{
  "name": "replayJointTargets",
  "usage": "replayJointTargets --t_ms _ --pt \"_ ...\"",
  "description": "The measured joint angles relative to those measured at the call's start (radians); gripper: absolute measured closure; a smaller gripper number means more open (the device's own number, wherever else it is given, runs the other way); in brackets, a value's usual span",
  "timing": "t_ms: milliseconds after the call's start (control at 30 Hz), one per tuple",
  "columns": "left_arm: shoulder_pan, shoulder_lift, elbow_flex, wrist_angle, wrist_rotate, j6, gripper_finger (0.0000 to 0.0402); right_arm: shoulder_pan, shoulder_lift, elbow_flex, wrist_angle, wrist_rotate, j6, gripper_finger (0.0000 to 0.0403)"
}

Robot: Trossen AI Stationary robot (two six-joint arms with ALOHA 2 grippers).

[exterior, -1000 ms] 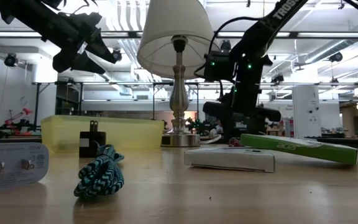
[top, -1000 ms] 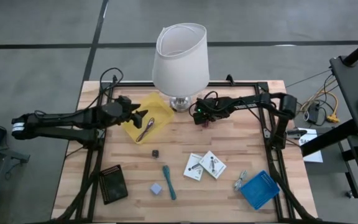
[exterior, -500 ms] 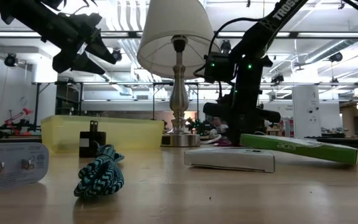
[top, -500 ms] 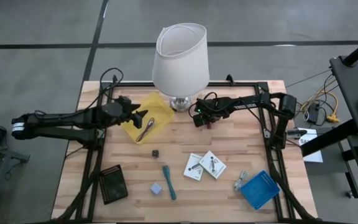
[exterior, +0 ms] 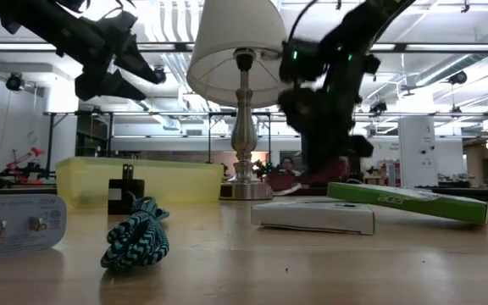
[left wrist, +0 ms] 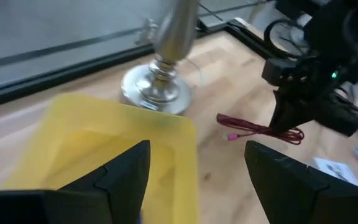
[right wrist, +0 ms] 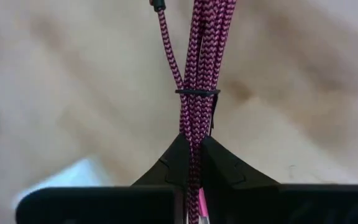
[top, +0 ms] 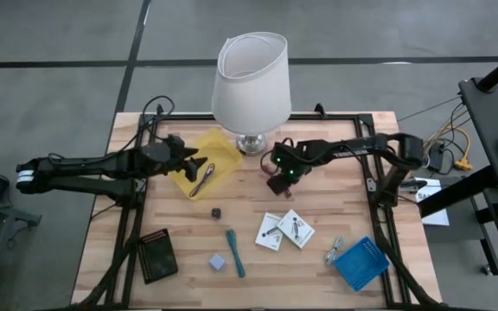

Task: Pick and place items into bin
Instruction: Put the pink USB cable into the yellow bin

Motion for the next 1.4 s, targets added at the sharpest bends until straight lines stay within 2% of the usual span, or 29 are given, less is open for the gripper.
replayJointTargets --t_ms 100,167,333,467,667,867,1167,1400 --pt "0.0 0.0 -0.003 0.006 0.039 0.003 0.0155 0.044 -0.061 0.0 0.038 -0.039 -0.074 0.0389" --pt "0.0 0.002 -0.003 0.01 0.059 0.003 0.0155 0.082 -0.106 0.0 0.11 -0.056 -0.183 0.0389" --pt "0.001 0.014 -0.004 0.093 0.133 0.046 0.0155 0.186 -0.2 0.0 0.426 -0.038 -0.431 0.039" --pt "0.0 0.026 -0.004 0.207 0.212 0.098 0.0155 0.201 -0.231 0.0 0.613 0.05 -0.431 0.039" --pt "0.0 0.077 -0.009 0.554 0.341 0.184 0.0155 0.201 -0.224 0.0 0.837 0.046 -0.386 0.039" --pt "0.0 0.193 -0.009 0.863 0.475 0.192 0.0155 0.197 -0.216 0.0 0.873 0.048 -0.383 0.039" --pt "-0.003 0.39 0.006 1.127 0.608 0.13 0.0155 0.198 -0.215 0.0 0.867 0.05 -0.38 0.039" --pt "-0.013 0.481 0.035 1.286 0.67 0.13 0.0155 0.199 -0.215 0.0 0.856 0.049 -0.38 0.039"
